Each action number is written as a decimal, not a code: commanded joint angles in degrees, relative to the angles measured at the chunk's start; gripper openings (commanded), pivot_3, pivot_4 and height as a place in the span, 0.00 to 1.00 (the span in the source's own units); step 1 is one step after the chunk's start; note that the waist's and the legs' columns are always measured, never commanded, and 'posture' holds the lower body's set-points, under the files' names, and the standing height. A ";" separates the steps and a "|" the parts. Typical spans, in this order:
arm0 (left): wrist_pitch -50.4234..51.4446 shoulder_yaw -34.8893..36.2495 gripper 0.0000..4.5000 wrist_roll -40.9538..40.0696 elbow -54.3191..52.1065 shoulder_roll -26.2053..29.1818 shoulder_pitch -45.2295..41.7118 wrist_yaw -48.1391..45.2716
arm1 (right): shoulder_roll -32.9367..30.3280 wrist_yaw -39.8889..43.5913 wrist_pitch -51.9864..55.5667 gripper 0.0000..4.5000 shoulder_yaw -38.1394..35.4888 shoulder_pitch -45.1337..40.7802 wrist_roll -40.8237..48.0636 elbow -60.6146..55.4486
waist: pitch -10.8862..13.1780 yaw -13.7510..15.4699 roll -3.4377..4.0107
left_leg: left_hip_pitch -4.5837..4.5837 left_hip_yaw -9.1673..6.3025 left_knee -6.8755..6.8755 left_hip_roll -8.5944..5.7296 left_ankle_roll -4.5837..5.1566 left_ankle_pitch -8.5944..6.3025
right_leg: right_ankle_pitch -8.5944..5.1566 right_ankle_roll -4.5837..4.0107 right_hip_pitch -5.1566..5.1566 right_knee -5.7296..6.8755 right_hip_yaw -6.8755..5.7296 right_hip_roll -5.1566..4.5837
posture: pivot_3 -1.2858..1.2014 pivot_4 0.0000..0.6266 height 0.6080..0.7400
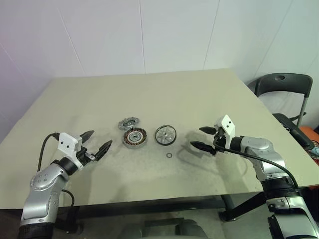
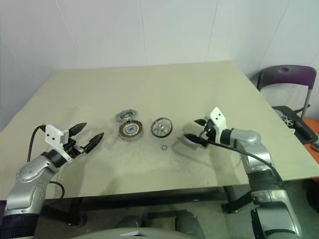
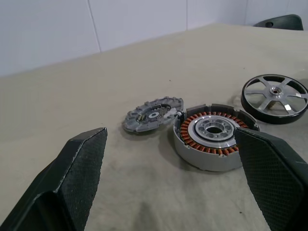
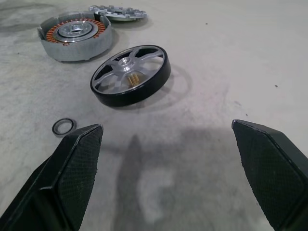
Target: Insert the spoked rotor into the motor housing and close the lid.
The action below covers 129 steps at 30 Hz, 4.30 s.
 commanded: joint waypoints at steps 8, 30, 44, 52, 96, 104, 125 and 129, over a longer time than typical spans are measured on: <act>-1.93 0.16 0.99 0.86 1.03 0.51 -1.36 -0.56 | 0.18 -0.76 -0.34 1.00 -0.79 0.07 0.85 -2.76 | 0.00 0.38 -0.01 | -0.01 0.00 0.00 0.00 0.00 0.00 | 0.00 0.00 0.00 -0.02 -0.01 0.00 | 0.52 0.00 1.00; -5.44 -0.61 0.99 2.39 4.86 0.26 -3.13 -1.10 | 0.17 -1.57 -1.44 1.00 -1.12 -0.76 0.65 -1.45 | 0.00 0.33 0.00 | -0.01 0.00 0.00 0.00 0.00 0.00 | 0.00 0.00 0.00 -0.02 -0.01 0.00 | 0.52 0.00 1.00; 0.24 -12.75 0.99 12.66 13.64 11.90 -20.36 -11.60 | -1.77 1.23 -0.89 1.00 -1.13 -2.04 1.18 -2.22 | 0.01 0.27 0.00 | -0.04 0.07 0.00 -0.03 0.00 0.00 | 0.00 0.00 0.01 -0.03 -0.13 0.05 | 0.52 0.00 1.00; 4.84 -25.92 0.99 19.39 20.92 15.09 -35.30 -25.51 | -1.33 1.18 -1.23 1.00 -0.65 -2.50 0.76 -1.92 | 0.03 0.17 -0.03 | -0.08 0.08 -0.07 -0.03 0.00 0.00 | 0.00 0.00 -0.06 -0.05 -0.12 0.06 | 0.52 0.00 1.00; -5.80 -36.85 0.01 30.04 28.88 7.55 -45.44 -40.63 | -0.09 -2.16 -1.24 1.00 -1.24 -0.56 1.31 -3.87 | 0.03 0.16 -0.03 | -0.91 -0.03 0.69 -0.06 0.06 -0.01 | 0.16 0.14 -0.60 0.21 -0.19 0.07 | 0.52 0.00 1.00; -1.74 -38.23 0.01 27.84 12.04 9.54 -41.22 -46.76 | -0.47 -1.98 -0.90 1.00 -1.32 -0.45 1.29 -3.77 | 0.03 0.19 -0.04 | -0.91 -0.02 0.70 -0.06 0.07 -0.01 | 0.16 0.14 -0.58 0.21 -0.18 0.06 | 0.52 0.00 1.00; 2.76 -38.83 0.35 27.99 6.31 12.54 -35.93 -44.44 | -0.15 -0.41 0.69 1.00 0.48 -0.34 1.13 -5.24 | 0.03 0.18 -0.03 | -0.78 -0.02 0.75 -0.04 0.07 -0.01 | 0.19 0.09 -0.46 0.25 -0.18 0.09 | 0.52 0.00 1.00; 5.37 -37.96 0.64 25.82 3.52 13.10 -35.29 -44.90 | -0.55 0.82 1.67 1.00 1.18 0.15 1.36 -6.13 | 0.03 0.23 -0.04 | -0.80 -0.02 0.85 -0.03 0.08 -0.01 | 0.22 0.09 -0.42 0.26 -0.18 0.09 | 0.52 0.00 1.00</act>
